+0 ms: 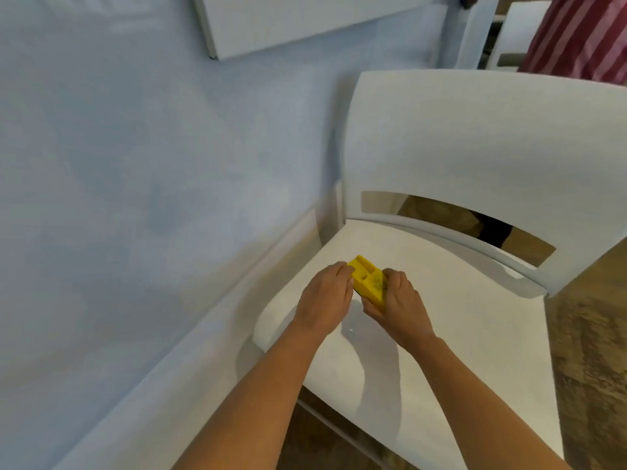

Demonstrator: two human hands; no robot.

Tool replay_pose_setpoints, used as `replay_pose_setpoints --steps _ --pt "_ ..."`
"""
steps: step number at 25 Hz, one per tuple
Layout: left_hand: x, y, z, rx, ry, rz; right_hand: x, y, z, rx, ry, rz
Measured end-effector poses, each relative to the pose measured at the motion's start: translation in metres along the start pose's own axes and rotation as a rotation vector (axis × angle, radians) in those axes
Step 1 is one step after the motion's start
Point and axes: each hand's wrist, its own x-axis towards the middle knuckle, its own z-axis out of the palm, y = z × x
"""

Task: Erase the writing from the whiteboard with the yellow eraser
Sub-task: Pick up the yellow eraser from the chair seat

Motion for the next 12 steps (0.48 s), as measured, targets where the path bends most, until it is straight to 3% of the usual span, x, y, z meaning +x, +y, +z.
replay_pose_setpoints --steps 5,12 --pt "-0.013 -0.012 -0.126 0.136 0.364 0.066 0.02 -0.105 -0.048 0.265 0.217 -0.199" --pt "-0.078 -0.026 -0.327 0.59 0.793 0.036 0.026 -0.29 -0.137 0.699 0.516 -0.459"
